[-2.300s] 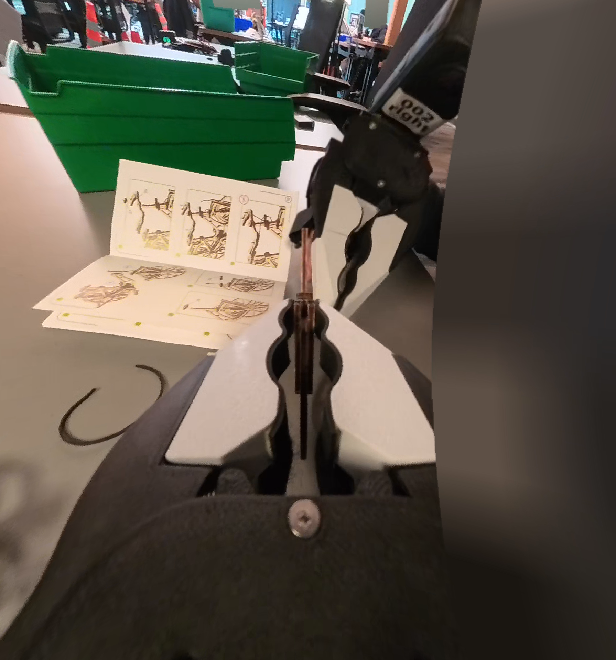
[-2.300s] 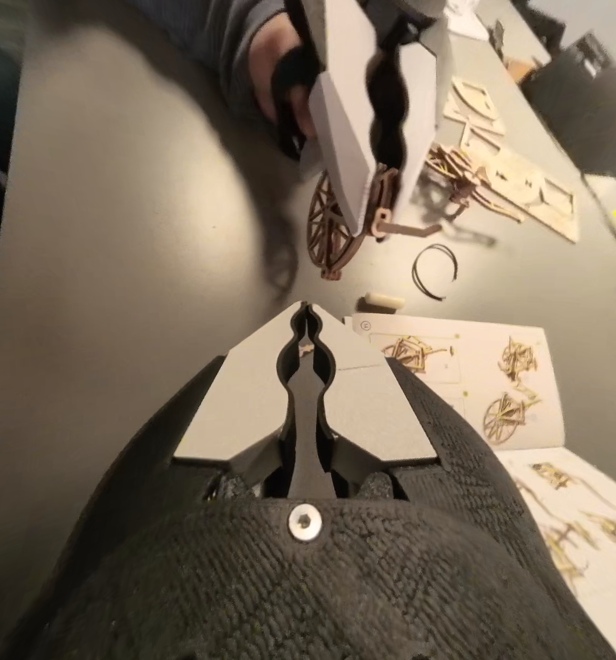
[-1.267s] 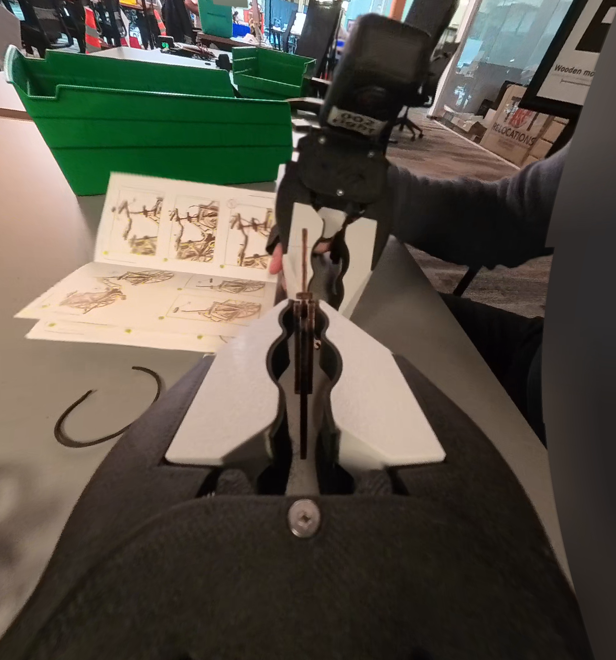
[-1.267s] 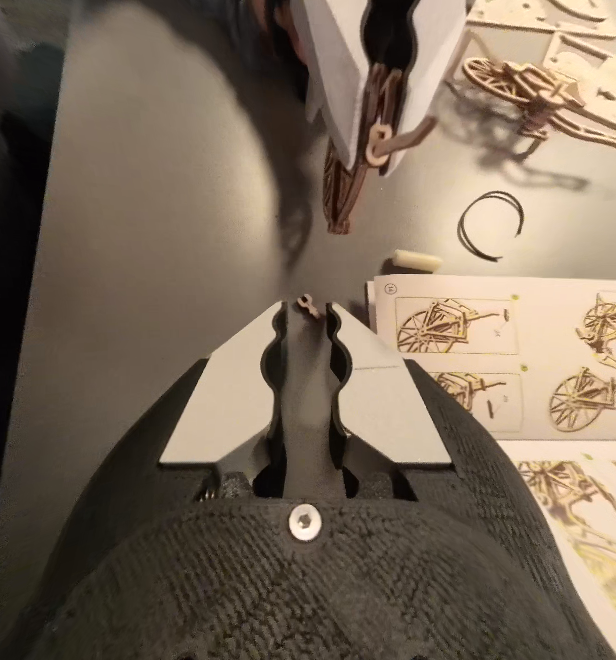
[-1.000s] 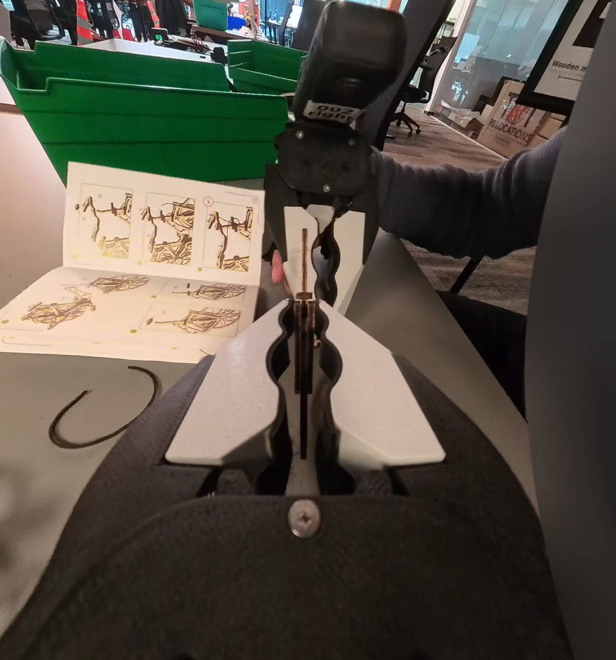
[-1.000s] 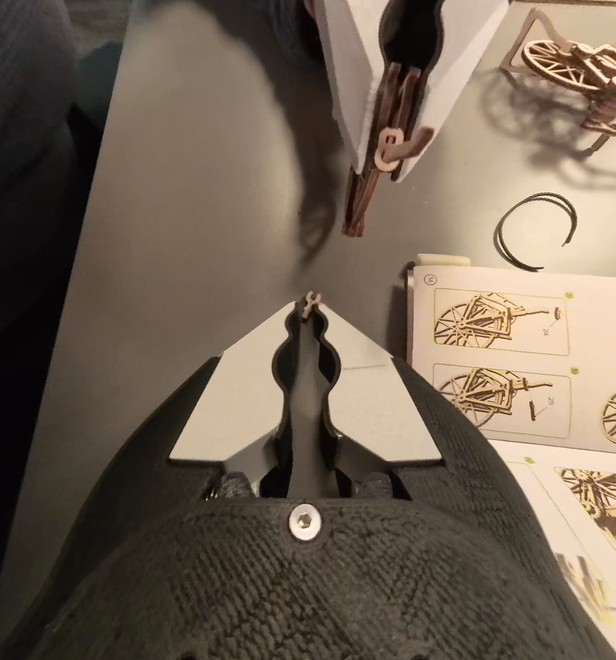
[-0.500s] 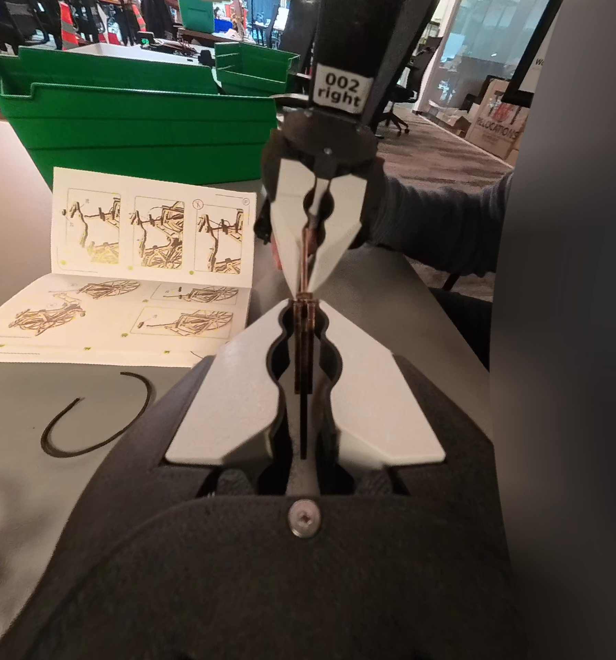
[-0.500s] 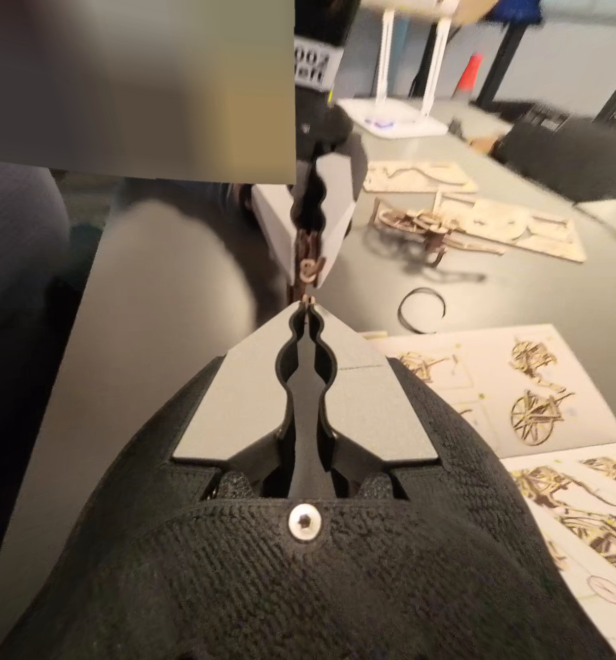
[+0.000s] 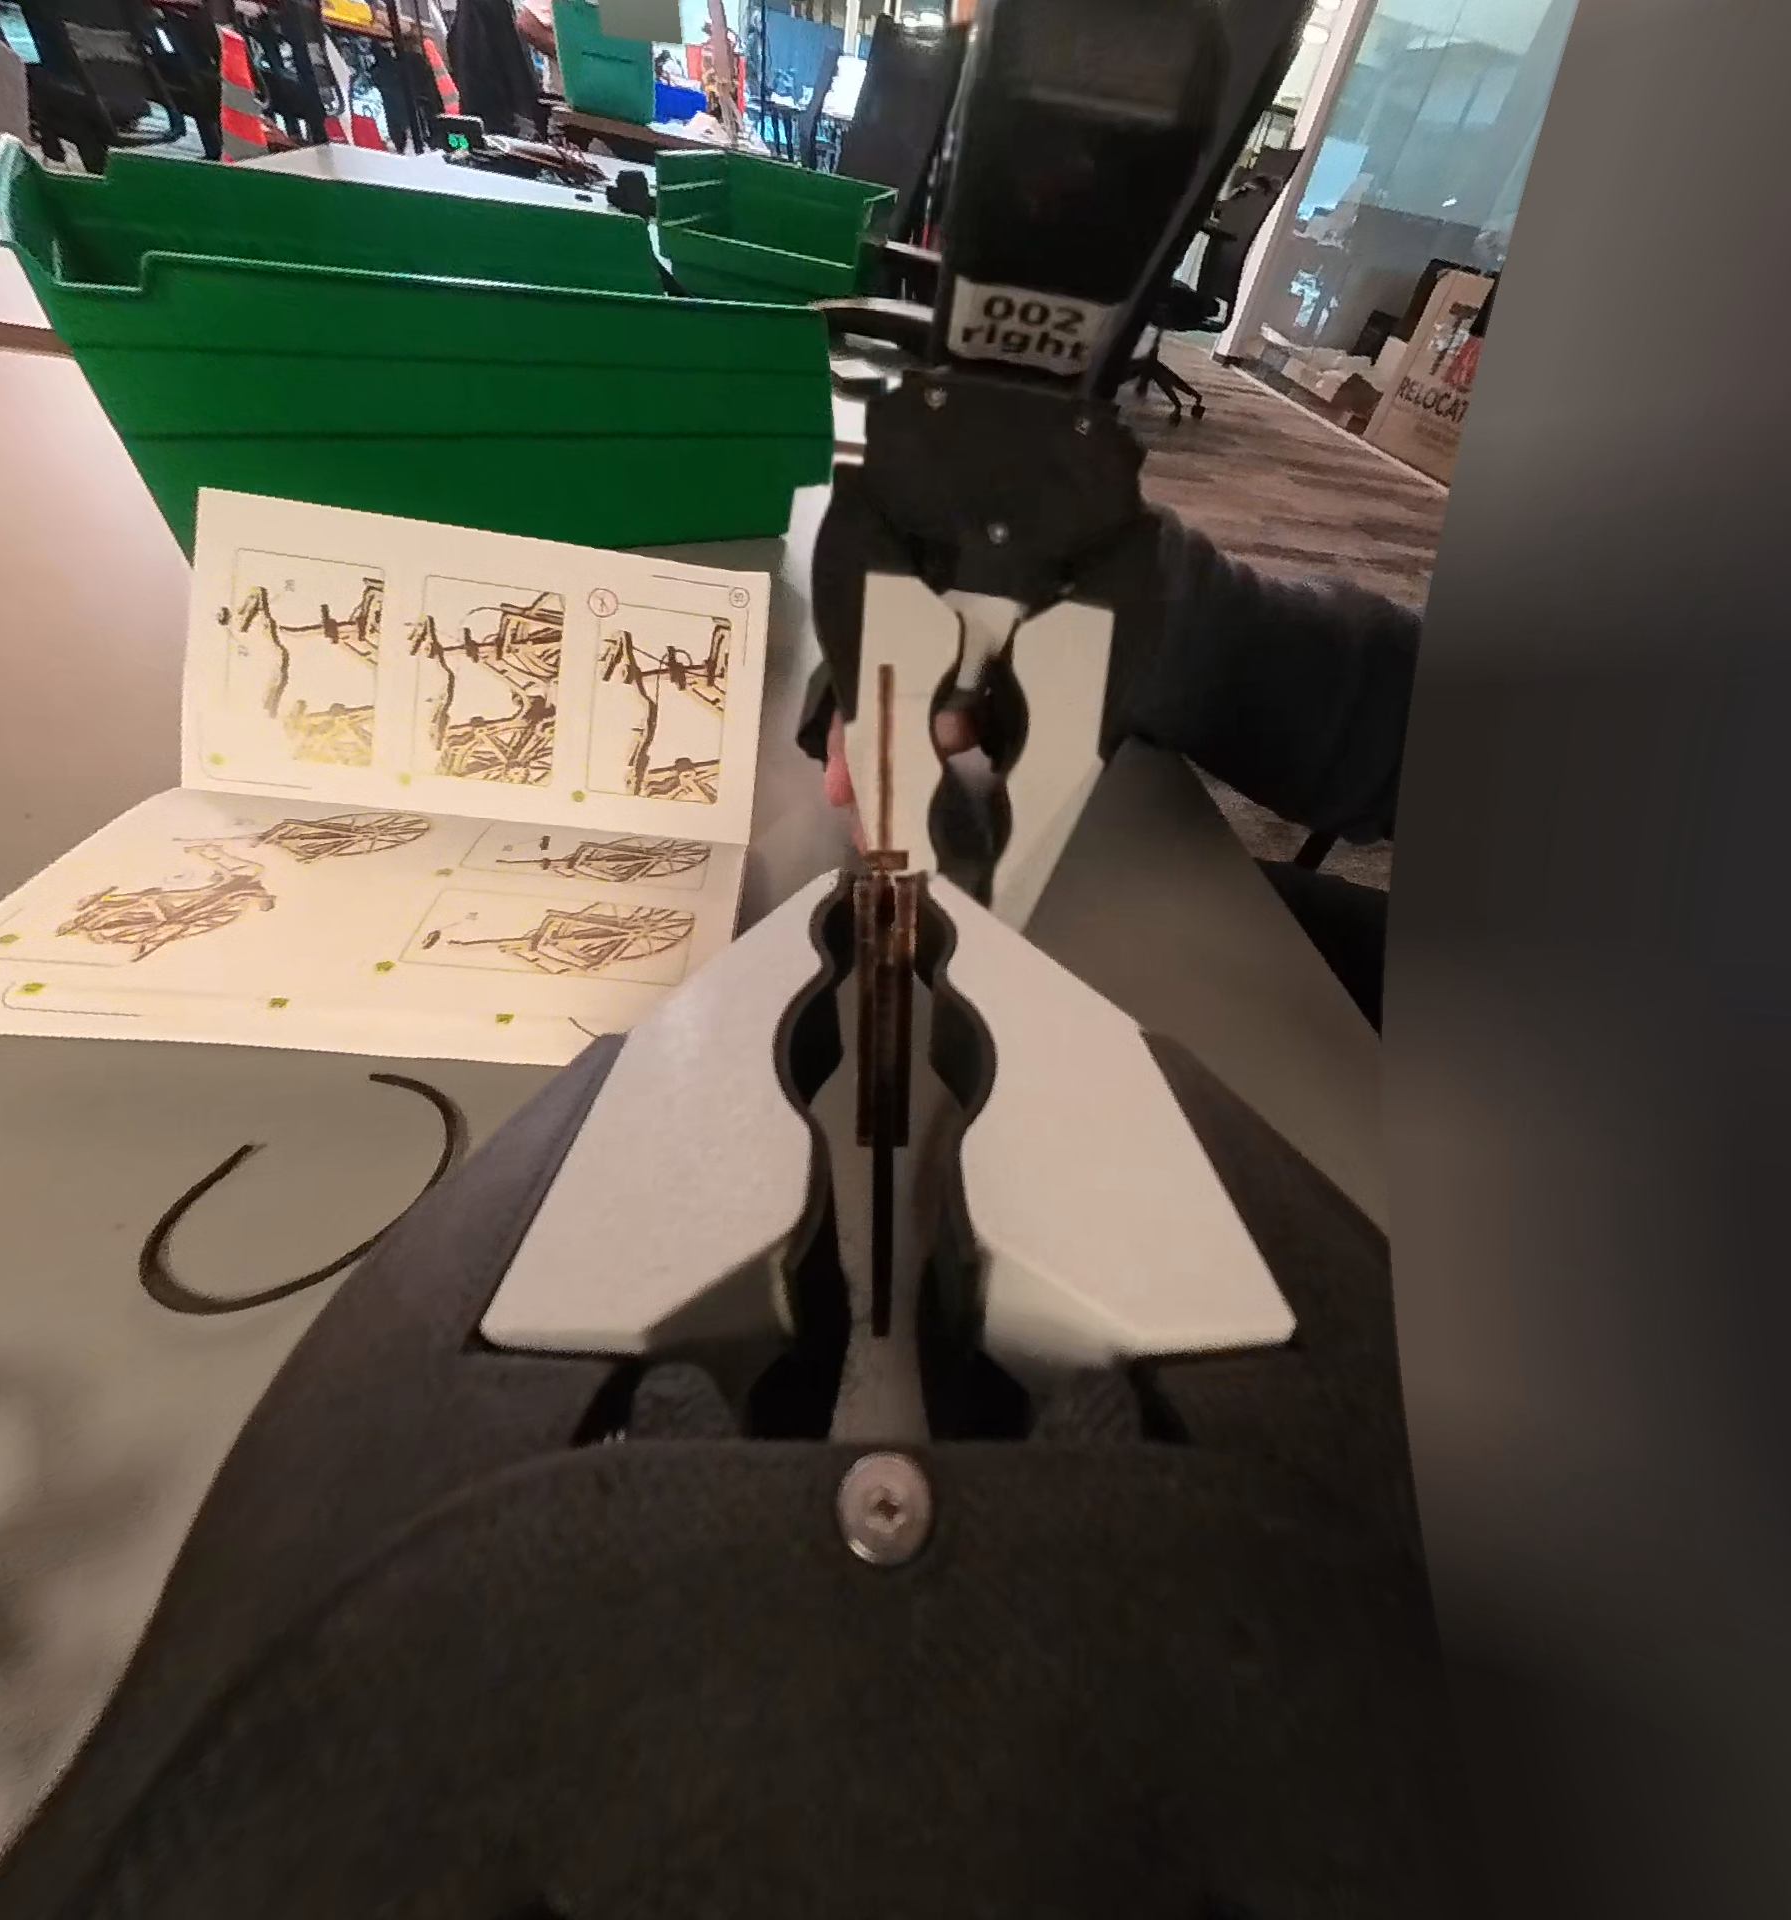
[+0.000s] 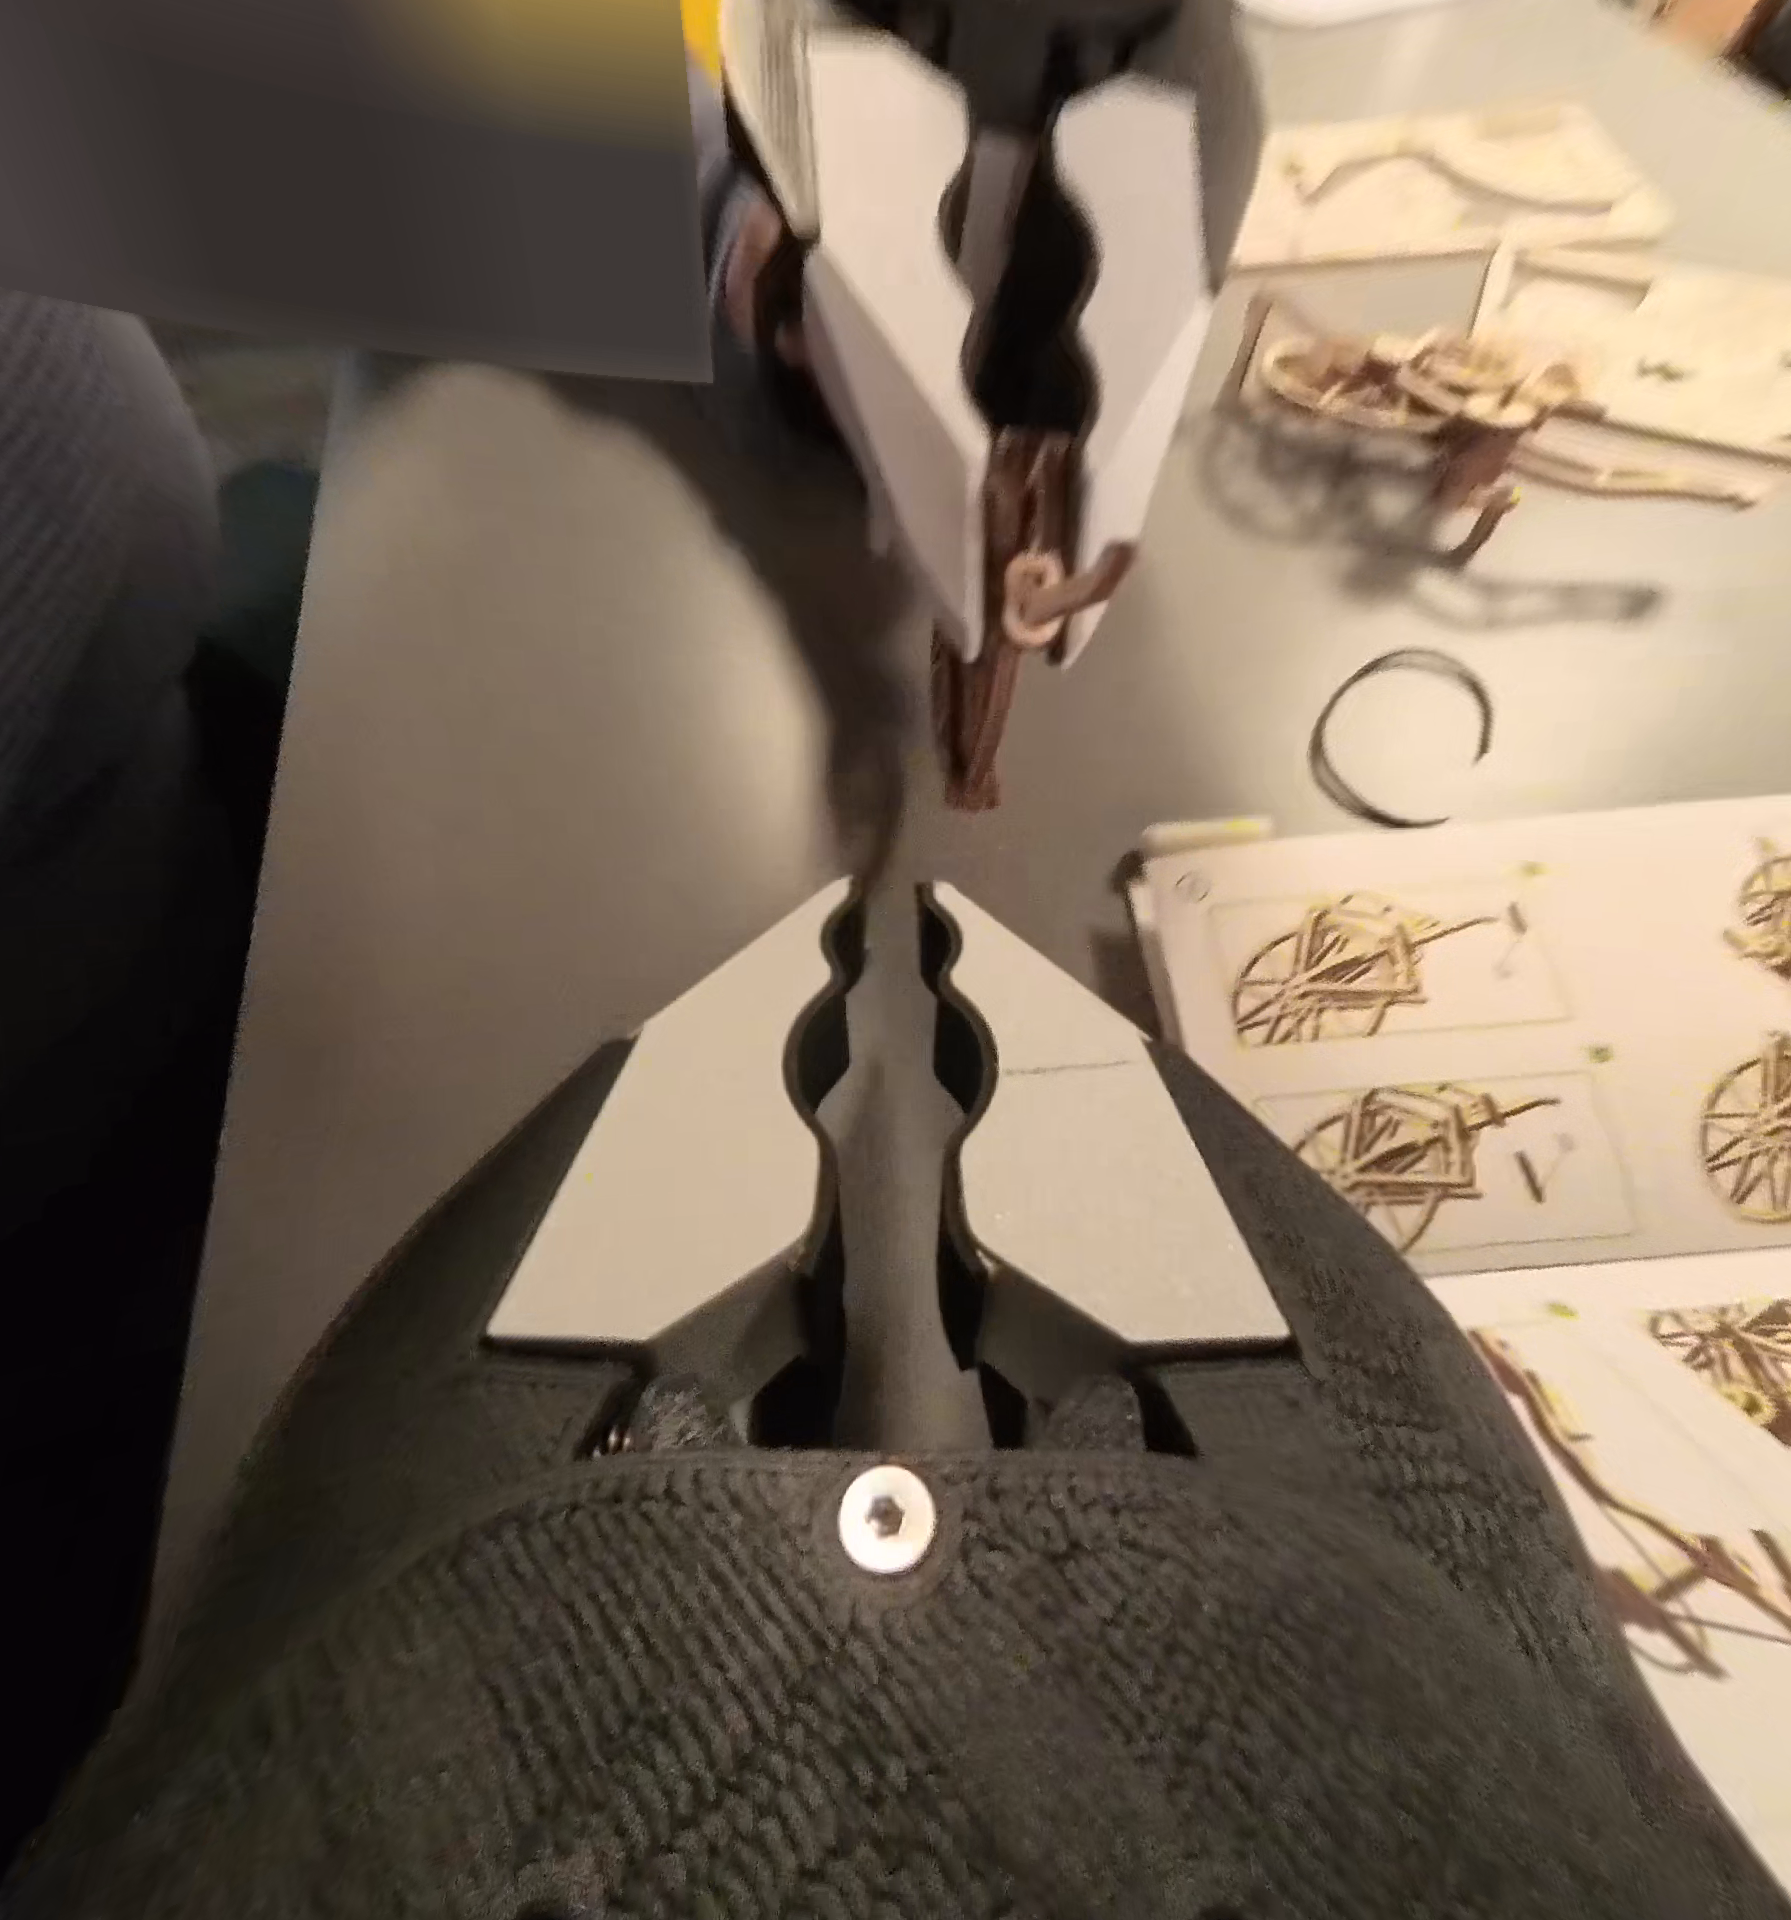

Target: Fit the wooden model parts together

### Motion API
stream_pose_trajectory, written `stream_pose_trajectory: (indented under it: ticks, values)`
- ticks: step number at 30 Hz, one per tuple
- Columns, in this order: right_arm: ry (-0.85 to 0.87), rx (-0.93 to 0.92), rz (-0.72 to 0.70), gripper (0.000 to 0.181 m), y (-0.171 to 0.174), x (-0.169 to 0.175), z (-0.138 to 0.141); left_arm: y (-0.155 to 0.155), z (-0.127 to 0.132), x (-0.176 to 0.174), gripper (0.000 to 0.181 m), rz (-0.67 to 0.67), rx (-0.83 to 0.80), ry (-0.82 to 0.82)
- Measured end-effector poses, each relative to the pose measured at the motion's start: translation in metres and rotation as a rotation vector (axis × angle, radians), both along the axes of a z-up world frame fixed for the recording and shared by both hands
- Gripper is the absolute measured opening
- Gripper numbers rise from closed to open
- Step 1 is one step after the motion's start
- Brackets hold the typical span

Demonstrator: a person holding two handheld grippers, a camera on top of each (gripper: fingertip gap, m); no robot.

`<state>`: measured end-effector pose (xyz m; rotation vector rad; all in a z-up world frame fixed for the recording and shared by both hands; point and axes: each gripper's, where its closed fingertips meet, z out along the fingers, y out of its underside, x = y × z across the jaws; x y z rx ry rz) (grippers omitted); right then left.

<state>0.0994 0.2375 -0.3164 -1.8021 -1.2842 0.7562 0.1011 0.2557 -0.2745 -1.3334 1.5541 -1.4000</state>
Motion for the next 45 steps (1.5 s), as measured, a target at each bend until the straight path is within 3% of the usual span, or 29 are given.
stream_pose_trajectory:
  ticks: [13, 17, 24, 36, 38, 42, 45]
  values:
    - [-0.157, -0.015, 0.164, 0.015, -0.013, -0.011, -0.026, -0.004, -0.003, 0.0, 0.009, -0.016, 0.024, 0.014]
    - [-0.187, -0.01, 0.194, 0.005, -0.015, -0.009, -0.026, -0.004, -0.003, 0.0, 0.009, -0.018, 0.024, 0.018]
    - [-0.164, 0.004, 0.135, 0.011, -0.012, -0.01, -0.026, -0.004, -0.004, 0.0, 0.009, -0.02, 0.021, 0.021]
    - [-0.164, 0.0, 0.045, 0.003, -0.01, -0.012, -0.026, -0.005, -0.004, 0.001, 0.009, -0.027, 0.022, 0.023]
    - [-0.134, 0.061, 0.016, 0.0, -0.003, -0.007, -0.018, -0.006, -0.003, 0.0, 0.009, -0.028, 0.025, 0.017]
    - [0.14, 0.134, -0.051, 0.0, 0.012, -0.001, 0.026, -0.007, -0.003, -0.002, 0.009, -0.041, 0.047, 0.01]
    - [0.17, 0.16, -0.044, 0.0, 0.013, -0.002, 0.032, -0.008, -0.003, -0.002, 0.009, -0.043, 0.051, 0.009]
